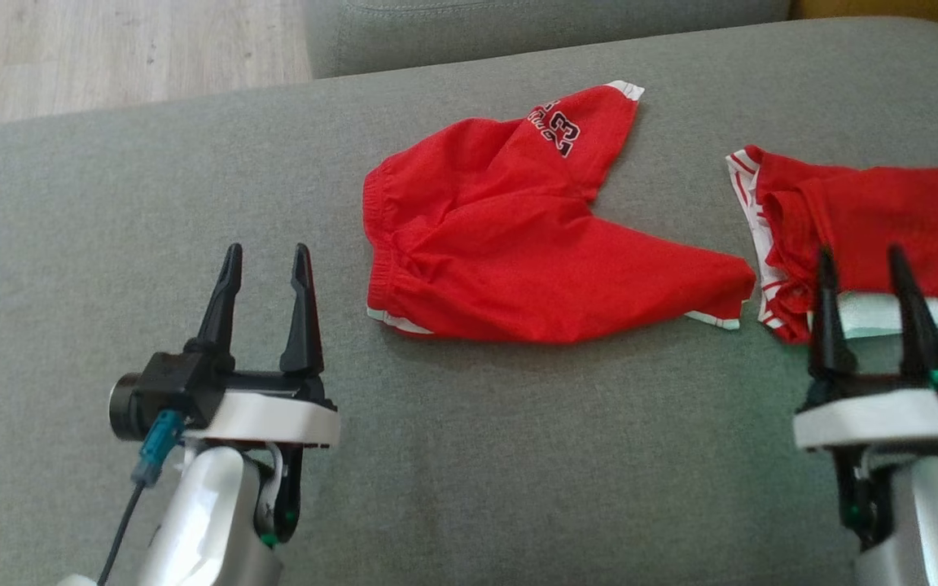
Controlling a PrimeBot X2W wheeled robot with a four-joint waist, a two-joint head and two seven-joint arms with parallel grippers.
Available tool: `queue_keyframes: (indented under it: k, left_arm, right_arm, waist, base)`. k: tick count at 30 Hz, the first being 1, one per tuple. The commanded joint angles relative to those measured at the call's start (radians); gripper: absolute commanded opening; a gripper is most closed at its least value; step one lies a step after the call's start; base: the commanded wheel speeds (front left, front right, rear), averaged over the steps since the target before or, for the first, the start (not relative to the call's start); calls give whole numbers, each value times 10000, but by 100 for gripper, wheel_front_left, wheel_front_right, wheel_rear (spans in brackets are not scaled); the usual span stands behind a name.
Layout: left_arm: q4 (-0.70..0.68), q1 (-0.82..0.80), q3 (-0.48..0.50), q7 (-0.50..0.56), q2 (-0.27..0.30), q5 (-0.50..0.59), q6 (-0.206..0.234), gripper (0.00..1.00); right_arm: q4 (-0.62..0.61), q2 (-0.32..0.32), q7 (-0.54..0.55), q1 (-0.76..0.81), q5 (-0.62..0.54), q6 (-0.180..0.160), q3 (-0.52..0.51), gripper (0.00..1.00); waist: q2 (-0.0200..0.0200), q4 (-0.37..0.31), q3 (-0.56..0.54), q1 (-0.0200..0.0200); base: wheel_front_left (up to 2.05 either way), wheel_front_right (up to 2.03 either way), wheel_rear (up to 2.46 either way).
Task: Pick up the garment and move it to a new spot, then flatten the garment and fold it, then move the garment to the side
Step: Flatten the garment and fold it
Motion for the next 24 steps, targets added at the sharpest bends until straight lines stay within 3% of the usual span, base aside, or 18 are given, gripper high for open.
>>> queue_keyframes:
  k: [1, 8, 14, 24]
  left_arm:
    - [-251, -138, 242, -95, 88, 88, -46, 100]
    - [300, -317, -327, 10, 172, 263, -428, 100]
    - [1276, -758, -1471, 952, 866, 749, -878, 100]
    - [2208, -1651, -1918, 1366, 1492, 912, -968, 100]
  right_arm:
    - [-316, 16, -176, 94, 195, -9, 172, 100]
    - [-243, 23, -403, 346, 837, -9, 319, 100]
    - [-299, 24, -422, 171, 917, -9, 408, 100]
    - [-349, 25, -425, 105, 1109, -9, 607, 100]
  waist:
    - [0, 25, 5, 1]
    - [0, -35, 220, 1]
    - [0, -267, 499, 1]
    - [0, -568, 841, 1]
  base:
    - [0, 0, 0]
    - [0, 0, 0]
    - [0, 0, 0]
    - [0, 0, 0]
